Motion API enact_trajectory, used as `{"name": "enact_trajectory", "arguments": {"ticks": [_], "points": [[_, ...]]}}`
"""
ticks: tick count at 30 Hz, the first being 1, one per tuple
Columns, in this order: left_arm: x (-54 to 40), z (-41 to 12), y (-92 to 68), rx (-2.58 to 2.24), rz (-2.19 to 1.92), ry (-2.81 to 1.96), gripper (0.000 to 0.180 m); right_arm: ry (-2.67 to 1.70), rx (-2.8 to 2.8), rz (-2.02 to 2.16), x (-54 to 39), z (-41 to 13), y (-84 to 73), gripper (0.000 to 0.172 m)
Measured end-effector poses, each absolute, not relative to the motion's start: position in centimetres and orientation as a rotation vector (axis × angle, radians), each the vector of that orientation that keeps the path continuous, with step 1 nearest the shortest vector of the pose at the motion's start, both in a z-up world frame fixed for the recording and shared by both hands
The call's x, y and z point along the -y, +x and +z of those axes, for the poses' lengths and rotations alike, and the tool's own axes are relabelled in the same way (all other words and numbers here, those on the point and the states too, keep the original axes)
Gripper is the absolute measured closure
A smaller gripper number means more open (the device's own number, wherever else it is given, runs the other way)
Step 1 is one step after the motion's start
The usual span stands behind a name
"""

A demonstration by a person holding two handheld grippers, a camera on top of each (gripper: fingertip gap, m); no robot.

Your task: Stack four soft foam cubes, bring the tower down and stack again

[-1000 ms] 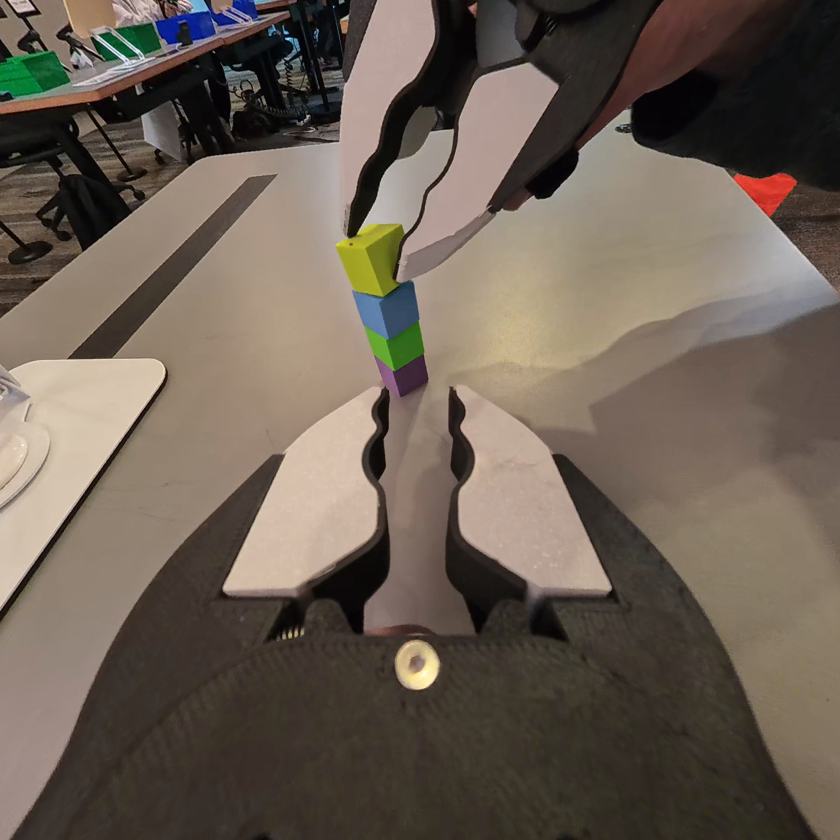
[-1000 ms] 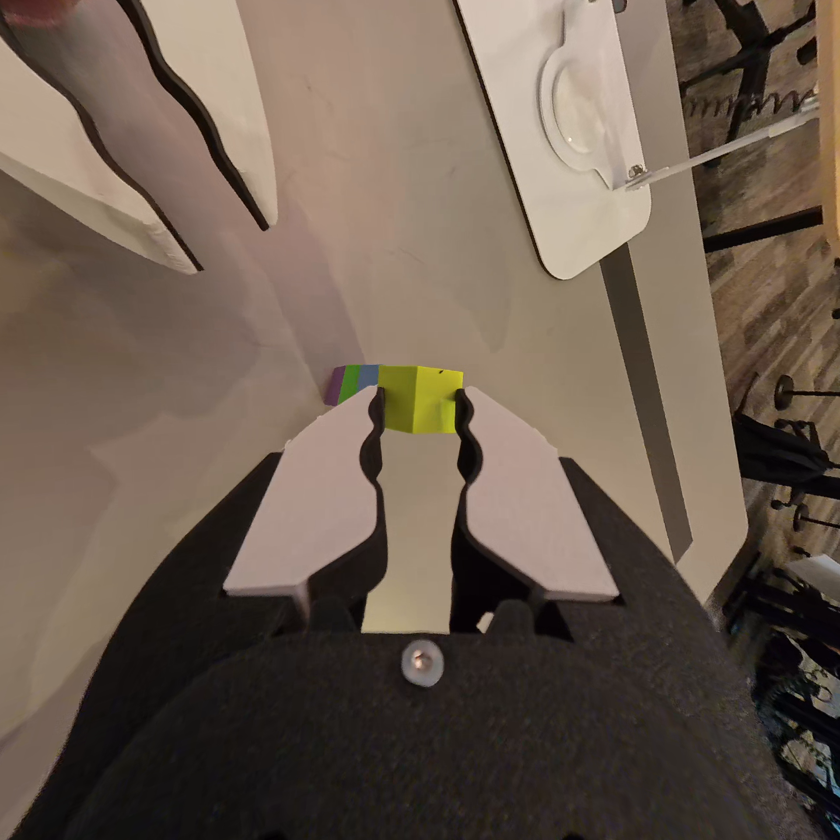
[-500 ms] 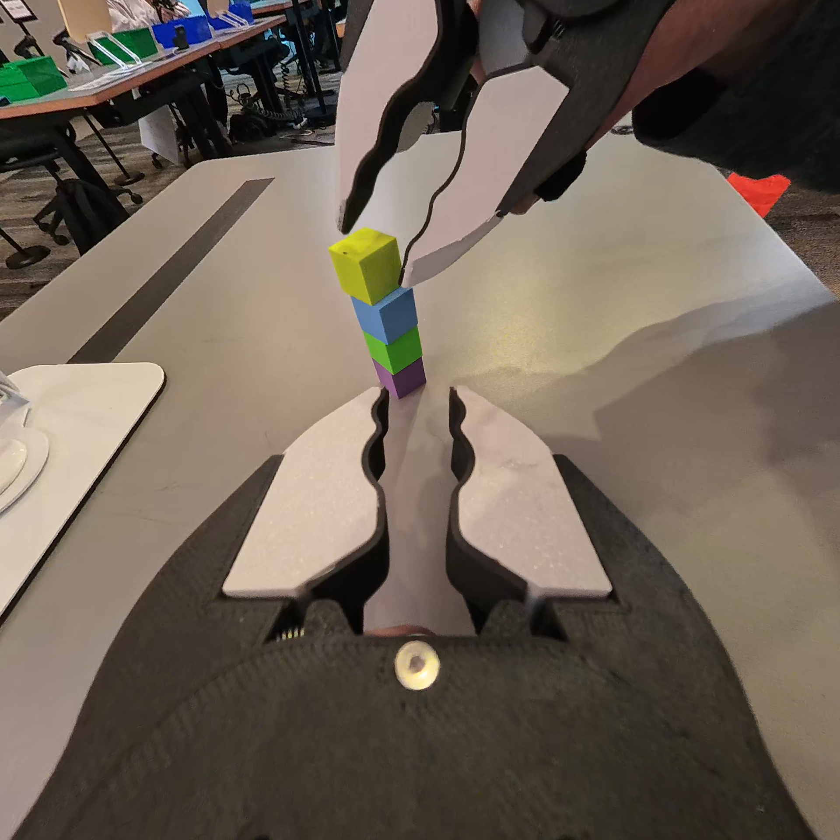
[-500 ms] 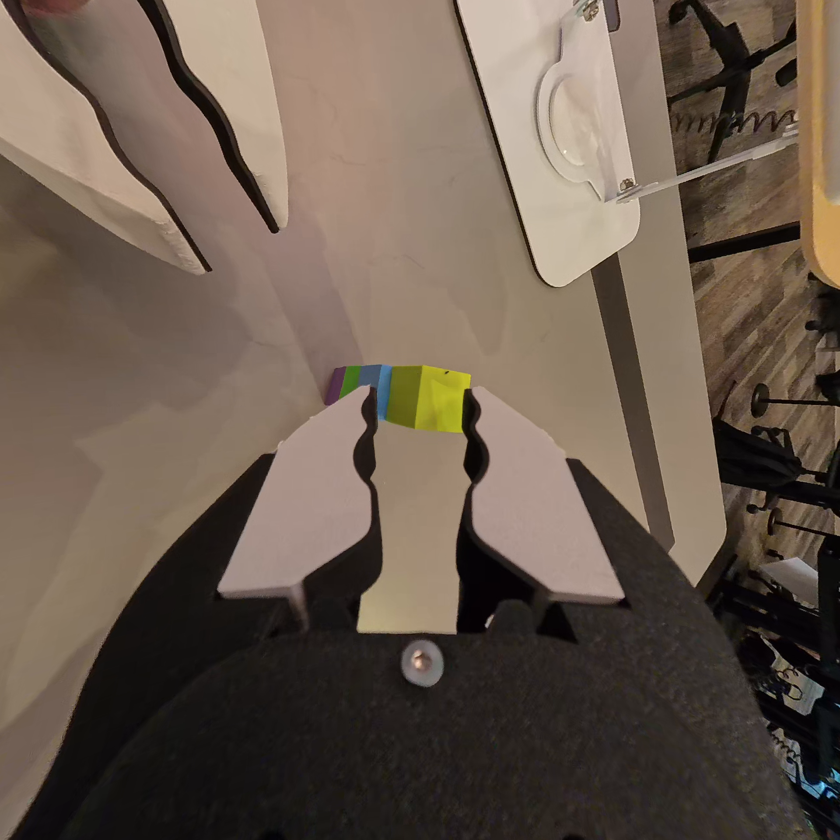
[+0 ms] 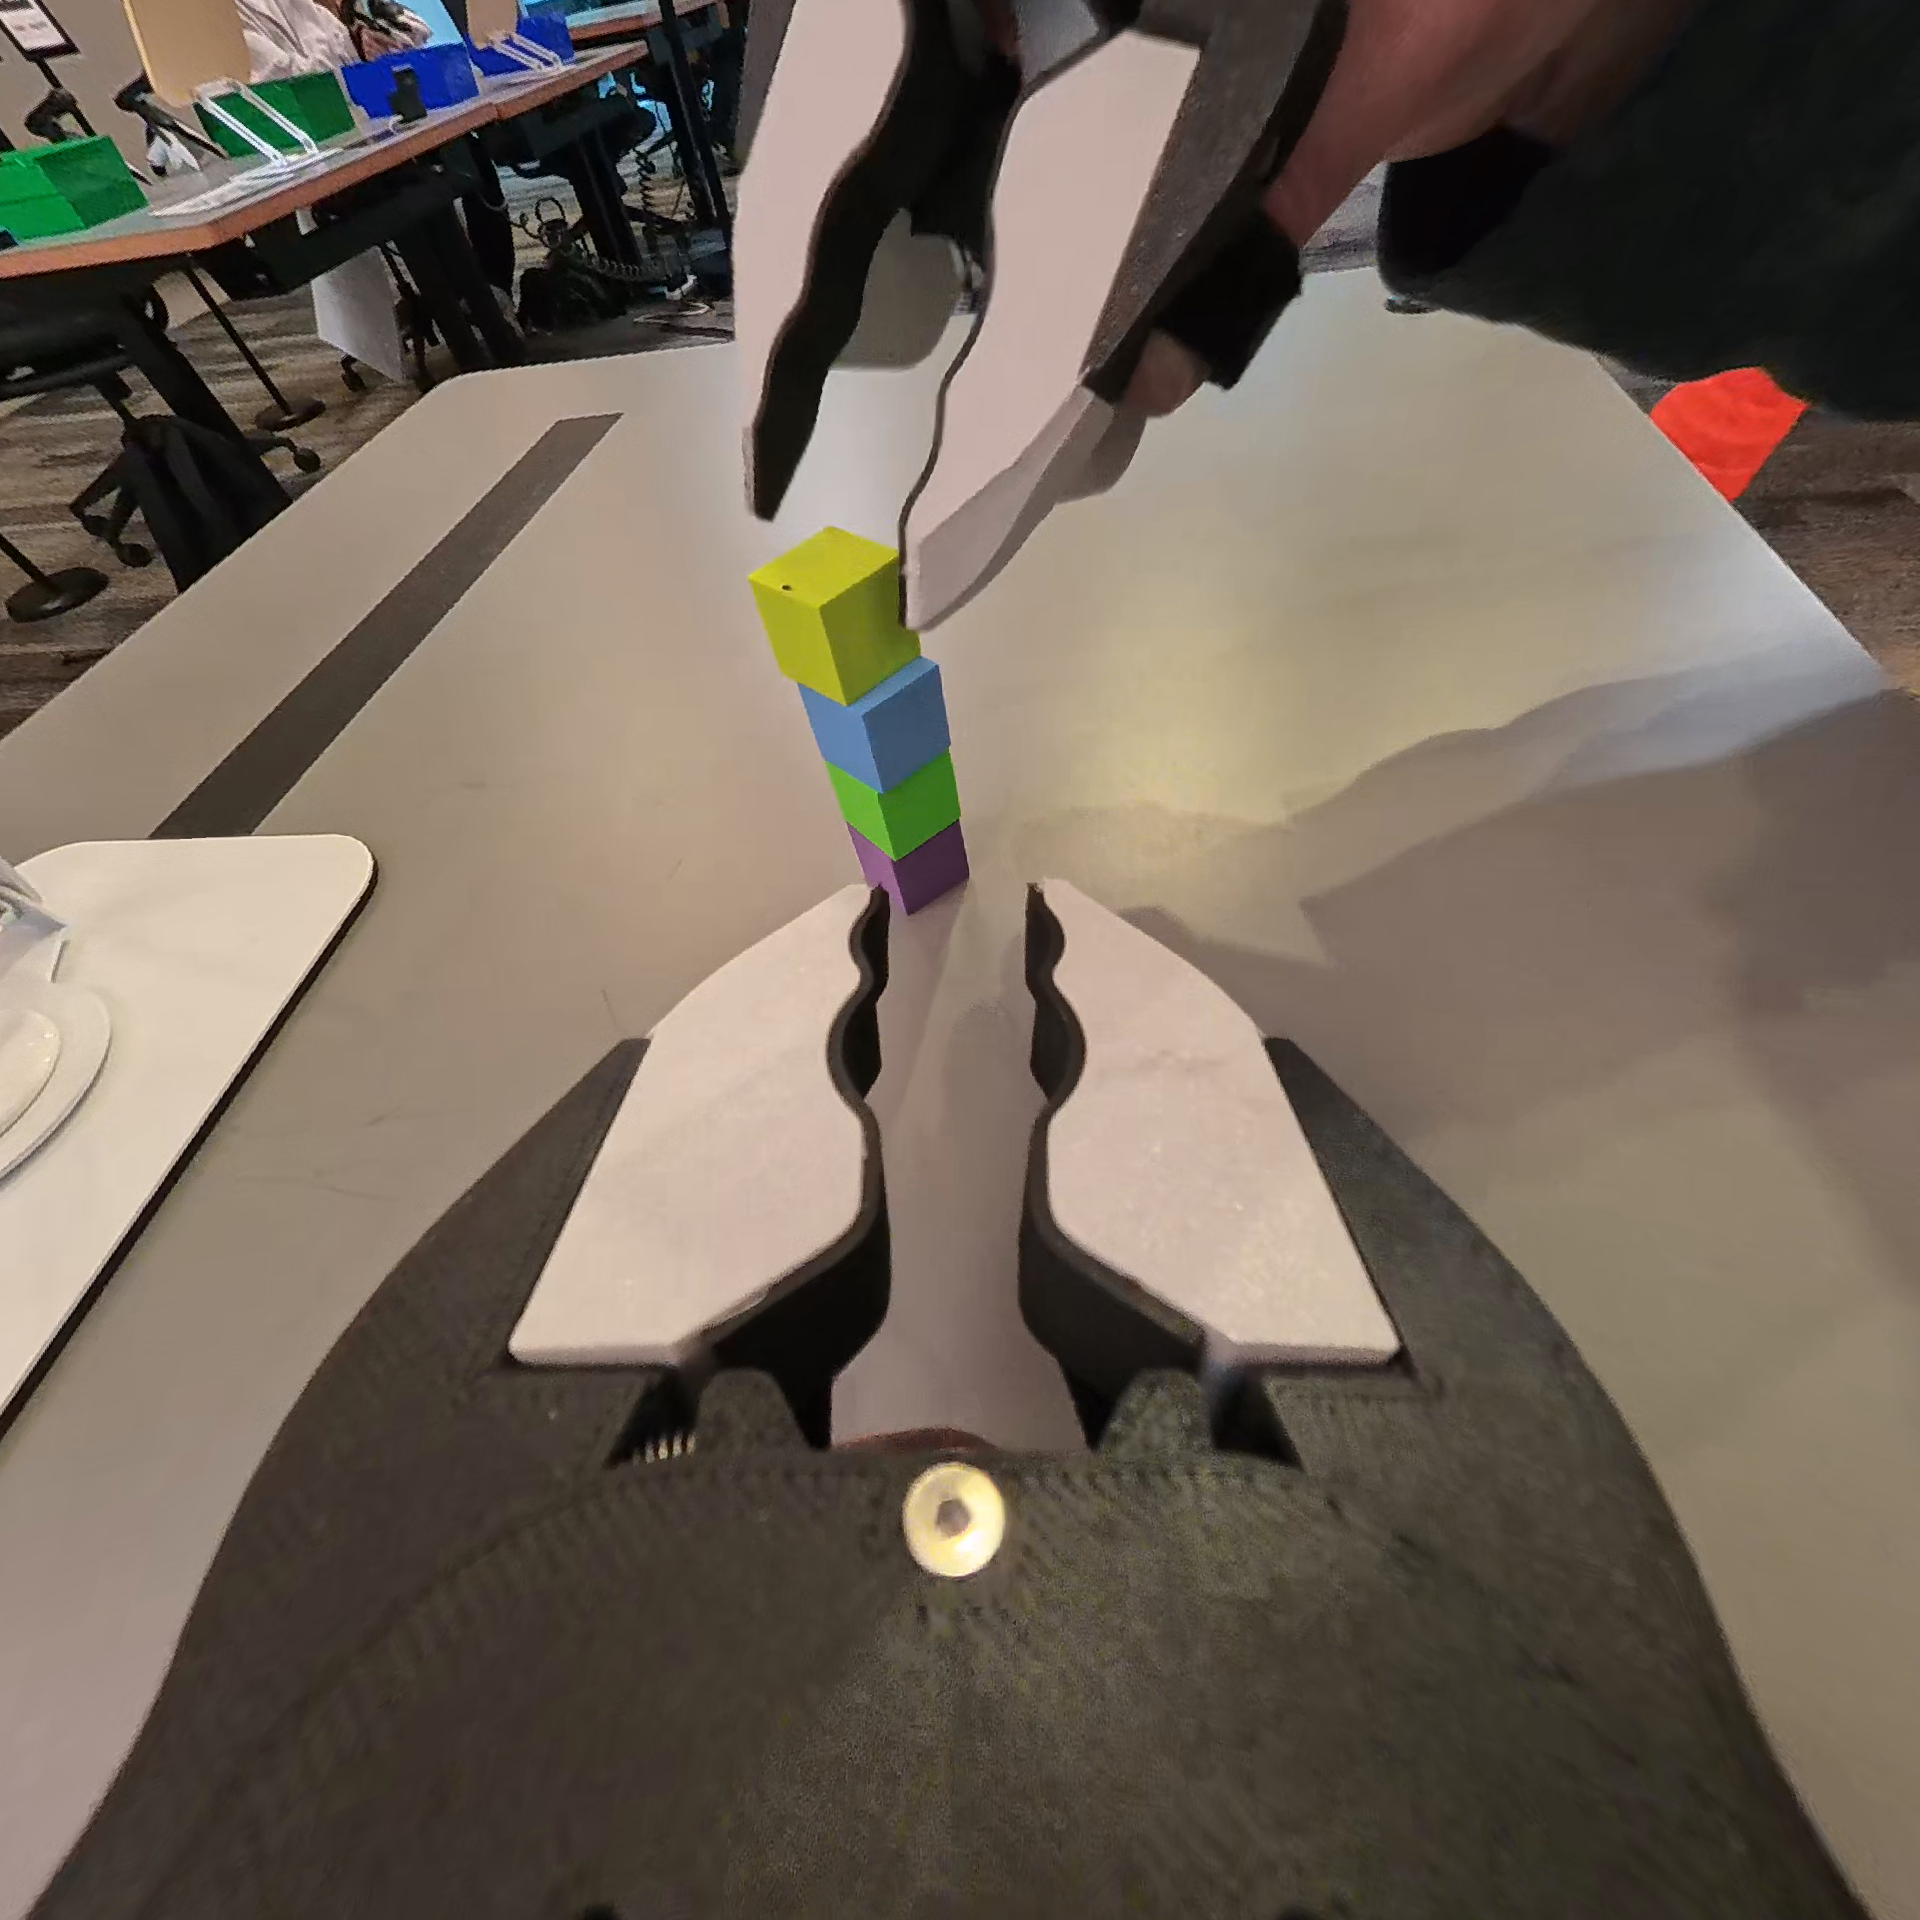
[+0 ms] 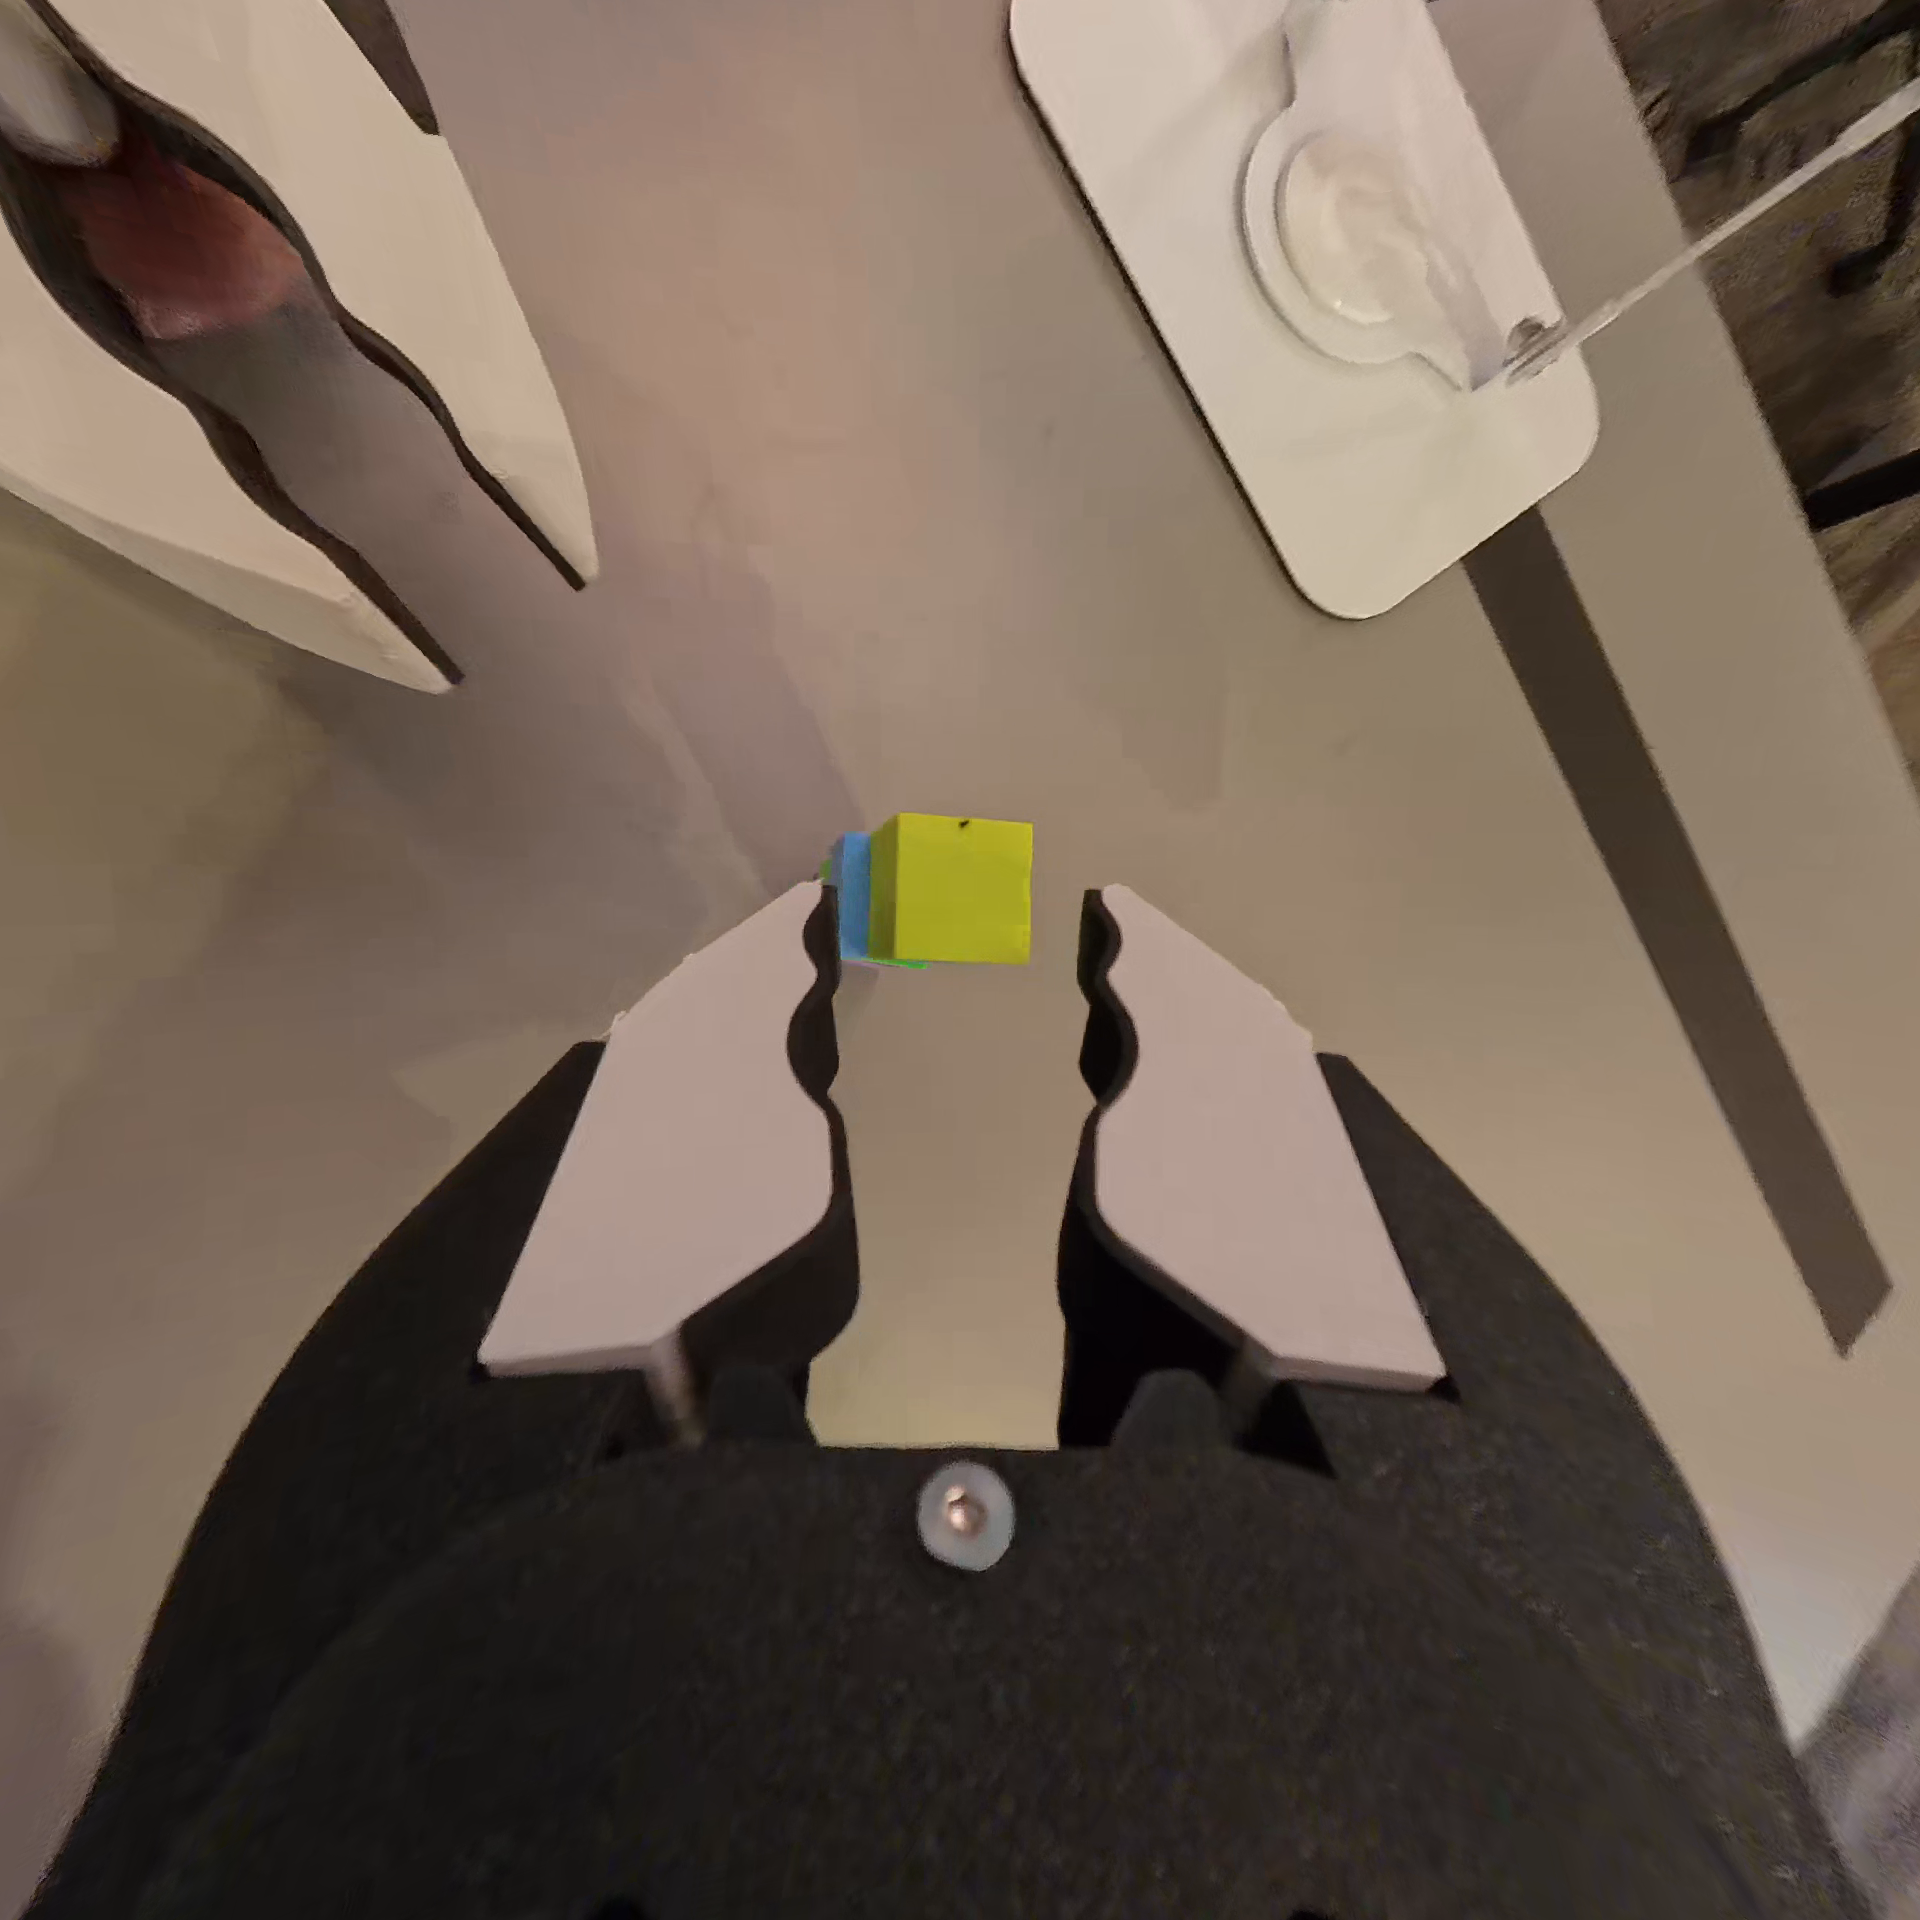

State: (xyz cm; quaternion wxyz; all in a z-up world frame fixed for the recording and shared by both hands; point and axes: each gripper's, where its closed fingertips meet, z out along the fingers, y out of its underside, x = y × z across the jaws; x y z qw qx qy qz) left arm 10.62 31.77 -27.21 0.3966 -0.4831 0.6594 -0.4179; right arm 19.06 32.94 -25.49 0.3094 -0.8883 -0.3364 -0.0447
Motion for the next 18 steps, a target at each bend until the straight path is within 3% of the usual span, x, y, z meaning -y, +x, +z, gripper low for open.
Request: {"name": "enact_trajectory", "arguments": {"ticks": [1,7,15,18], "points": [[-31.74,-27.19,10.63,-1.670,-1.061,-1.223,0.156,-2.364,0.880,-0.072,-32.96,-25.87,18.96,0.128],[-31.82,-27.14,10.56,-1.669,-1.061,-1.222,0.156,-2.364,0.848,-0.005,-33.17,-25.87,18.54,0.144],[-31.62,-27.28,10.63,-1.679,-1.062,-1.220,0.156,-2.416,0.808,-0.021,-32.89,-26.48,18.48,0.144],[-31.70,-27.23,10.61,-1.675,-1.063,-1.221,0.155,-2.421,0.790,-0.054,-32.93,-26.34,18.91,0.128]]}}
